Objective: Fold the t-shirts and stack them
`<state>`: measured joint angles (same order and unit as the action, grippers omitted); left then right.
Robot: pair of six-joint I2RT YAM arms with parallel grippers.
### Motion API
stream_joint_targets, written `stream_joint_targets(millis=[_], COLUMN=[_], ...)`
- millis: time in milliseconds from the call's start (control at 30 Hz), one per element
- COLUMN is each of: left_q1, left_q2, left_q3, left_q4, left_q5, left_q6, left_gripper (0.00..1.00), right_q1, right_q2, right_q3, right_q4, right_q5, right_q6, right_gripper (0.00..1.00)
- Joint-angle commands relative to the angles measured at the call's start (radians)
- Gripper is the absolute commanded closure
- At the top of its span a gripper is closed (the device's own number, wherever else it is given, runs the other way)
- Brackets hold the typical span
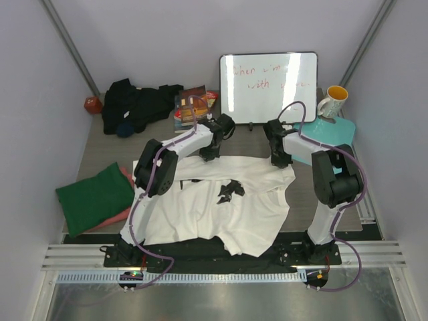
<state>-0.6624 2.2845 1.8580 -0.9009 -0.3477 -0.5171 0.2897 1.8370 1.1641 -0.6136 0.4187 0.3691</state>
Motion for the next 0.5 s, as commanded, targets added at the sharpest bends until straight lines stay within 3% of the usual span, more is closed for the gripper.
stream_joint_targets(millis=[0,200,467], left_q1=[0.052,0.078,0.112], left_q2=[0.105,0.141,0.250], left_q3=[-0.008,0.050,0.236], left_q4=[-0.039,-0.050,-0.111], left_q5=[-0.030,-0.013,-0.013], left_q6=[0.008,0.015,0.058], left_gripper=[1.00,1.00,1.00], right_q1=[-0.029,-0.049,-0.076], right_q2=[0.041,0.094,0.186], right_q3=[0.025,0.098,0.223], right_q4=[-0.035,-0.034,-0.040], right_q5=[0.000,-0.024,-0.038], right_q6=[0.019,0.040,0.042], right_gripper=[0.99,0.99,0.99])
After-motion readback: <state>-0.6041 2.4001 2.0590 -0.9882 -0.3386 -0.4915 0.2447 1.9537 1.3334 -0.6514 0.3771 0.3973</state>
